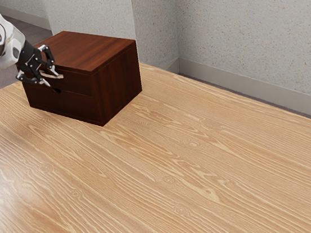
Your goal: Pull the drawer handle with one arm to open the drawer
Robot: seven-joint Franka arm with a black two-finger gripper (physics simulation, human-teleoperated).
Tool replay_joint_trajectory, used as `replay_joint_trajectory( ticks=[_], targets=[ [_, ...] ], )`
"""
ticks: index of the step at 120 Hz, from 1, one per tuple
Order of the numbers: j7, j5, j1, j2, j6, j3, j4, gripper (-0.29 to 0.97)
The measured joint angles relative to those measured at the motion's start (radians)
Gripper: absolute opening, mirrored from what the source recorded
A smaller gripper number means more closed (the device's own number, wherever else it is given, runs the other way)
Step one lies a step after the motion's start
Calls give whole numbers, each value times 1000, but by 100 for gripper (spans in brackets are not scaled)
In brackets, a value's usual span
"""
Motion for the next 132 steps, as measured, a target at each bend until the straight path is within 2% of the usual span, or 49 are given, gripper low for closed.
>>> replay_joint_trajectory(
  ticks=[20, 76, 104, 132],
  targets=[
    [13, -5, 5, 1, 16, 0, 0, 0],
    [23, 13, 47, -48, 22, -4, -68, -1],
    [27, 44, 56, -114, 30, -18, -168, -2],
    [32, 62, 105, -216, 47, -50, -295, -4]
  ],
)
